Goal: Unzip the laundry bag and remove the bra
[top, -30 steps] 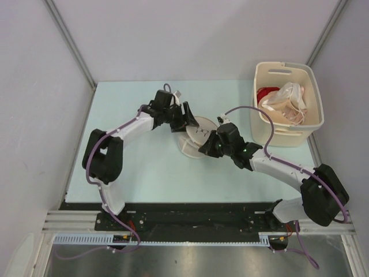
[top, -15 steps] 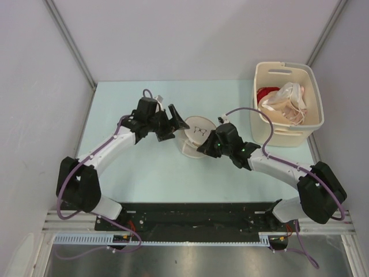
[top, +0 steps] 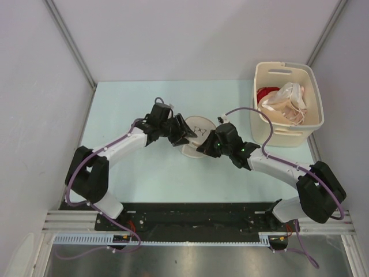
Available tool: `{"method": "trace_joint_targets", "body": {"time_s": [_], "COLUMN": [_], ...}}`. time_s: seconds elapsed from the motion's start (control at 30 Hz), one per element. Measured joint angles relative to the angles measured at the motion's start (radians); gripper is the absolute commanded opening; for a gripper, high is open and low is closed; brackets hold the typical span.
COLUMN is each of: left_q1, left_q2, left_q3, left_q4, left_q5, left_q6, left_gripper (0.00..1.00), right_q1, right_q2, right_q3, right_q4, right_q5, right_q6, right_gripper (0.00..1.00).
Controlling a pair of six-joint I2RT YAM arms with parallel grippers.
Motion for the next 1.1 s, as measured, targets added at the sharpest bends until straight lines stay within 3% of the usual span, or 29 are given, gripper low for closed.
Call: {"method": "trace_joint_targets", "body": {"time_s": [0.03,0.07,0.1,0.13,0.33,0.57,0.8,0.83,0.9,0.93,1.0,1.03,1.1], "left_q1": [-0.002,-0.005,-0.008,-0.008,-0.004,0.053,0.083,0.083,0.087,0.089,0.094,0.097,0.101], "left_q2": [0.003,0.009,0.018,0.024,0.066,0.105,0.122,0.129,0.157,0.175,0.209,0.220,0.213], "left_q3": [0.002,0.007,0.013,0.018,0.074,0.241,0.304,0.313,0.349,0.372,0.419,0.437,0.438], "left_q4": [0.008,0.014,0.016,0.018,-0.015,-0.153,-0.222,-0.226,-0.248,-0.257,-0.278,-0.285,-0.297], "left_q5": [0.000,0.000,-0.002,-0.002,0.023,0.086,0.171,0.173,0.173,0.171,0.158,0.142,0.114], "left_q6": [-0.006,-0.010,-0.006,-0.014,0.072,0.307,0.435,0.443,0.457,0.463,0.477,0.465,0.462], "left_gripper": [0.35,0.14,0.03,0.00,0.00,0.00,0.01,0.22,0.50,0.75,0.95,1.00,1.00], "right_q1": [0.000,0.000,0.000,0.000,-0.020,-0.179,-0.264,-0.262,-0.241,-0.228,-0.184,-0.157,-0.111], "right_q2": [0.000,0.000,0.000,0.000,-0.005,-0.058,-0.069,-0.074,-0.092,-0.103,-0.127,-0.135,-0.140], "right_q3": [0.000,0.000,0.000,0.000,0.000,0.000,0.000,0.000,0.000,-0.001,-0.001,-0.001,-0.001], "right_q4": [0.003,0.007,0.009,0.009,-0.015,-0.089,-0.088,-0.090,-0.097,-0.099,-0.104,-0.102,-0.103], "right_q5": [0.000,-0.002,-0.004,-0.004,-0.009,-0.076,-0.170,-0.172,-0.164,-0.154,-0.126,-0.111,-0.081], "right_q6": [0.000,0.000,0.000,-0.001,-0.031,-0.134,-0.188,-0.188,-0.185,-0.181,-0.159,-0.147,-0.119], "right_gripper": [0.00,0.00,0.00,0.00,0.00,0.00,0.00,0.00,0.00,0.00,0.00,0.00,0.00]}}
